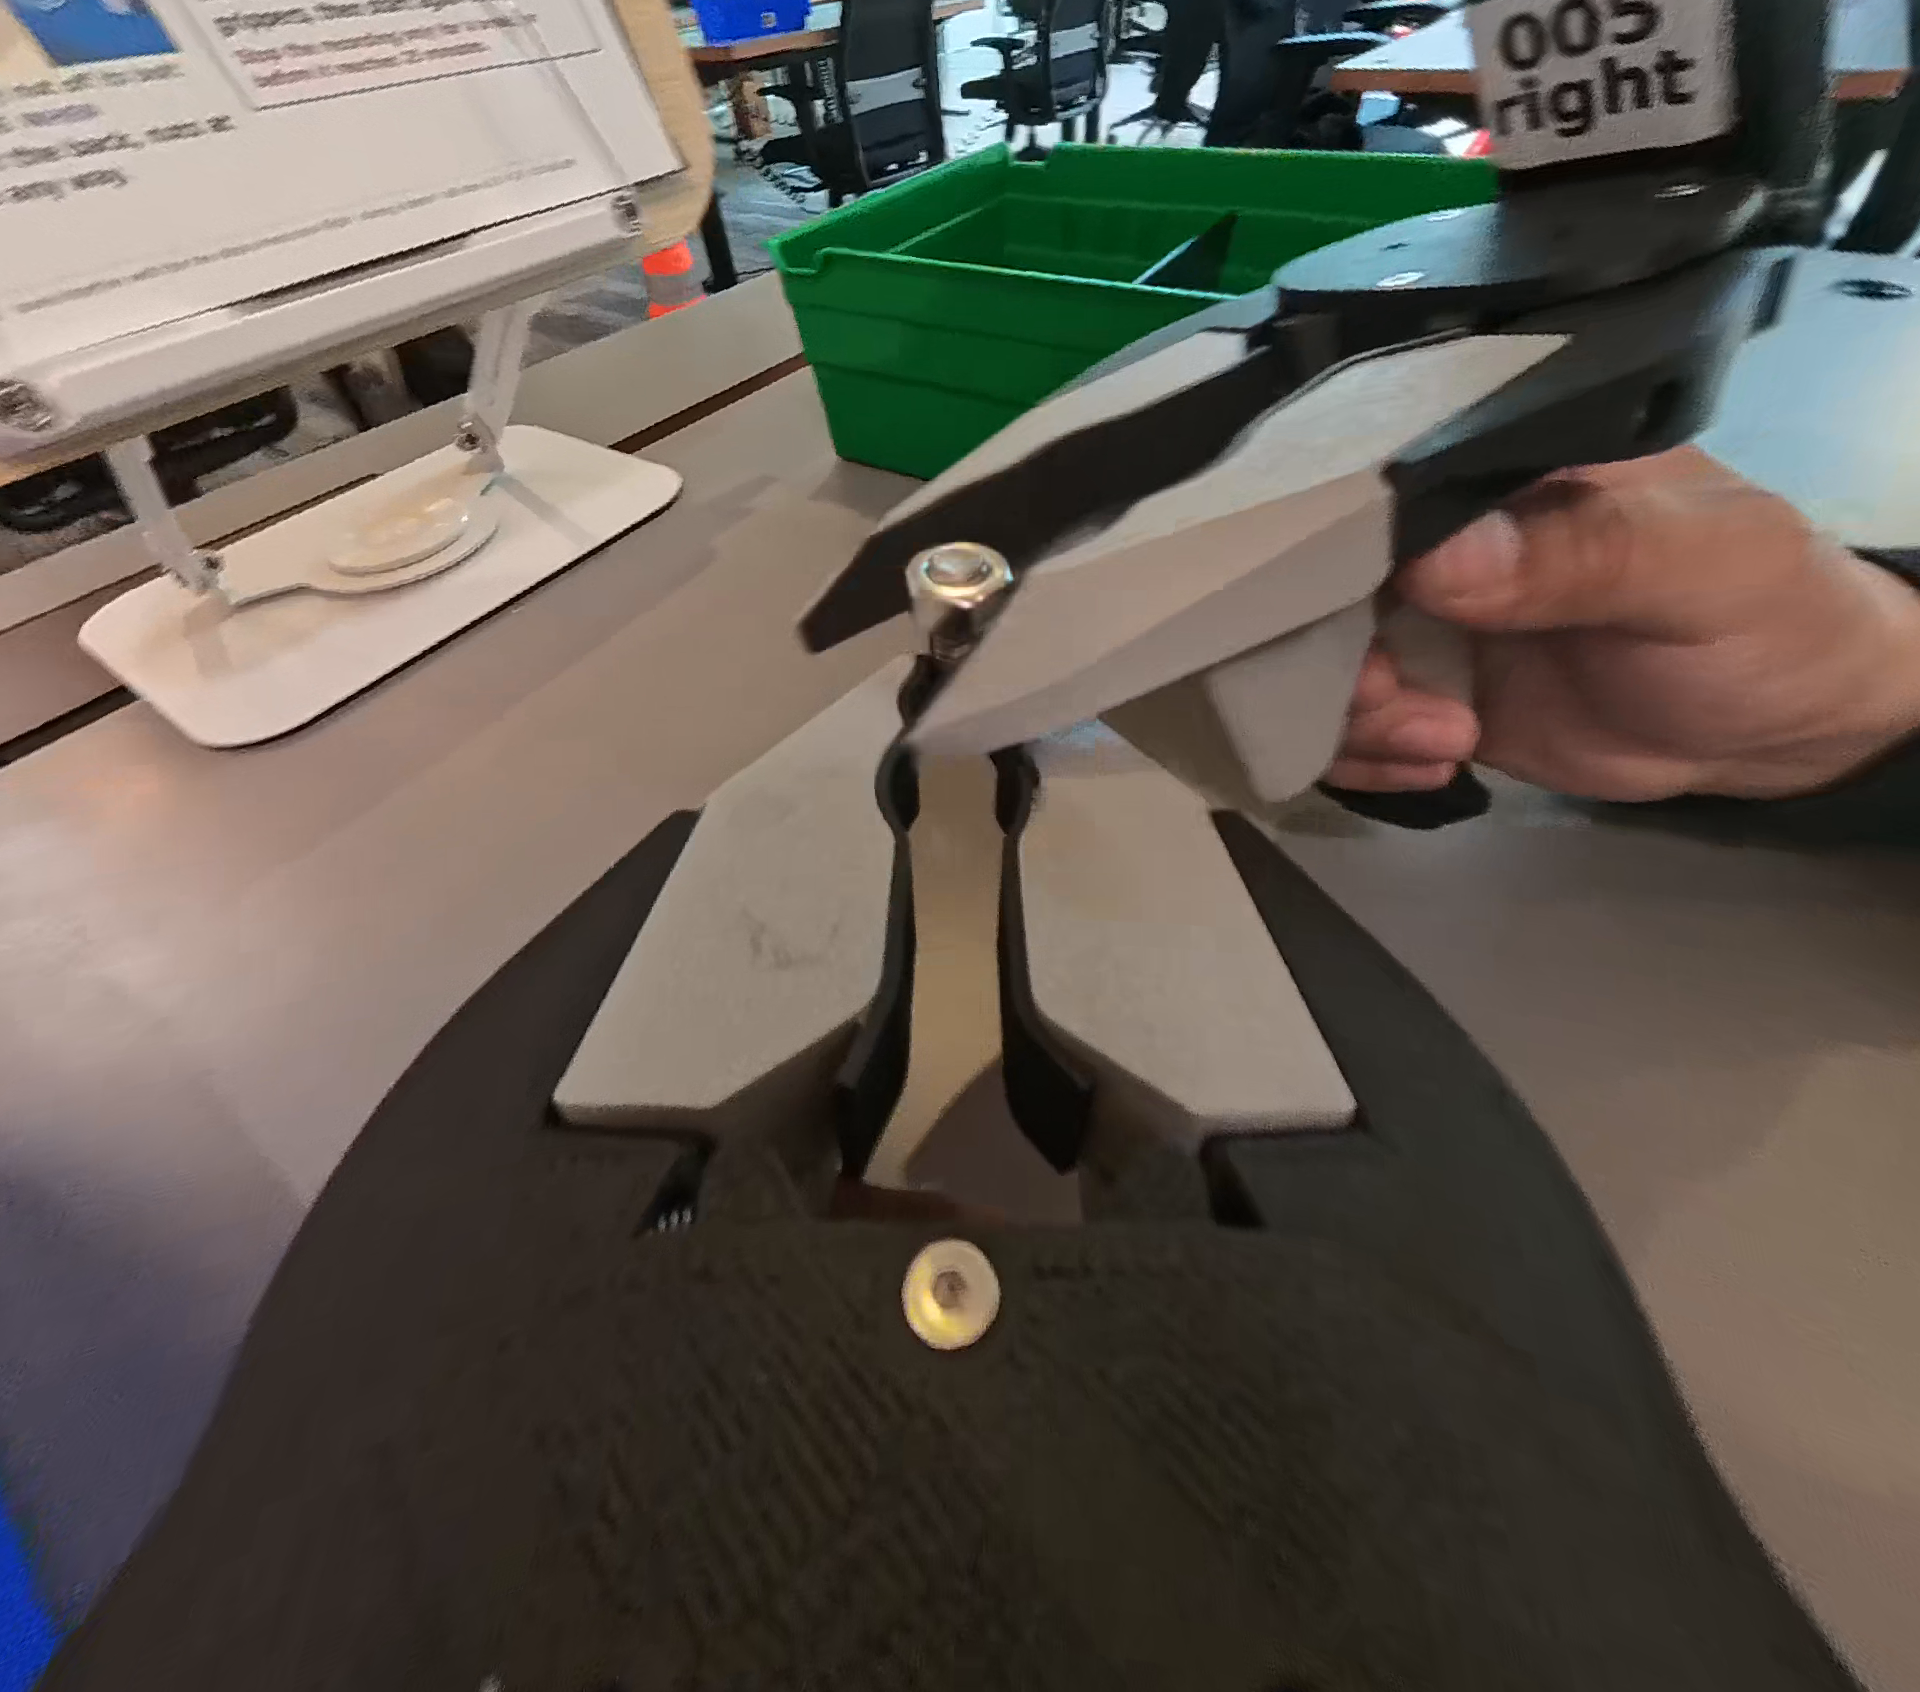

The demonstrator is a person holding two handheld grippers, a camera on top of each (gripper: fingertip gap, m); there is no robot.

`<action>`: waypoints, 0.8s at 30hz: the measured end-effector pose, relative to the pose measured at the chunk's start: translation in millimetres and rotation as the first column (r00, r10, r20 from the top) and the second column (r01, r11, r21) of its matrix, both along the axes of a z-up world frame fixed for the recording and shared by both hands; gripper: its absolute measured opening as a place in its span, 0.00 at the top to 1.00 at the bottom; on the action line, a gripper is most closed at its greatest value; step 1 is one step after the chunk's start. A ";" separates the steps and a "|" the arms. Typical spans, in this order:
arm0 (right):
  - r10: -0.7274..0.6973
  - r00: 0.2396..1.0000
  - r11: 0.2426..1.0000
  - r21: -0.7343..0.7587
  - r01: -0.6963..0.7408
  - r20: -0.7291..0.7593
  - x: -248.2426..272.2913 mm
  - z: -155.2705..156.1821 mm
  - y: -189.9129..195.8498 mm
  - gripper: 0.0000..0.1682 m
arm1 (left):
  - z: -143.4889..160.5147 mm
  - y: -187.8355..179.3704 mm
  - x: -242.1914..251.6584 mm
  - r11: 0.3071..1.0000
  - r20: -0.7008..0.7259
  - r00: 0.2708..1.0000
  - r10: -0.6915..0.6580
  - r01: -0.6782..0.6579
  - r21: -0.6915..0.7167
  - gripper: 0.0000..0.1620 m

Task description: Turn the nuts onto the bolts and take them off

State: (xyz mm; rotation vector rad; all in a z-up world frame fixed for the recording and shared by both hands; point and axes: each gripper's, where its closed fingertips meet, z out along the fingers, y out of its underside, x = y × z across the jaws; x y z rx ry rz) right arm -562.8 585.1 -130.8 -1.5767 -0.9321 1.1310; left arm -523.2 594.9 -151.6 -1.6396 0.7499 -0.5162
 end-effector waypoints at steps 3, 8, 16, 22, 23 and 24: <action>-0.015 1.000 0.999 0.028 0.015 -0.007 2.0 5.3 0.6 0.79 | 3.8 -2.9 3.3 1.000 0.004 1.000 -0.008 0.008 0.008 0.96; -0.061 0.997 0.998 0.013 0.062 -0.044 18.7 14.0 12.4 0.85 | 0.1 12.8 -20.2 0.997 -0.019 0.996 0.082 -0.082 0.002 0.96; 0.053 0.998 0.997 -0.058 -0.056 -0.039 -2.6 4.3 -6.3 0.74 | -1.8 -6.7 10.1 1.000 -0.050 0.999 -0.018 0.019 0.023 0.96; -0.039 0.999 0.999 -0.008 0.039 -0.033 20.3 13.1 13.0 0.82 | 0.2 10.1 -15.3 0.997 -0.033 0.997 0.075 -0.075 0.020 0.96; -0.033 0.999 0.999 -0.007 0.033 -0.030 20.8 13.1 12.4 0.84 | 0.5 11.1 -17.1 0.997 -0.022 0.997 0.078 -0.078 0.011 0.96; -0.016 1.000 1.000 -0.007 0.016 -0.025 19.0 12.2 9.7 0.86 | 0.9 10.5 -16.3 0.997 -0.009 0.997 0.071 -0.071 0.003 0.96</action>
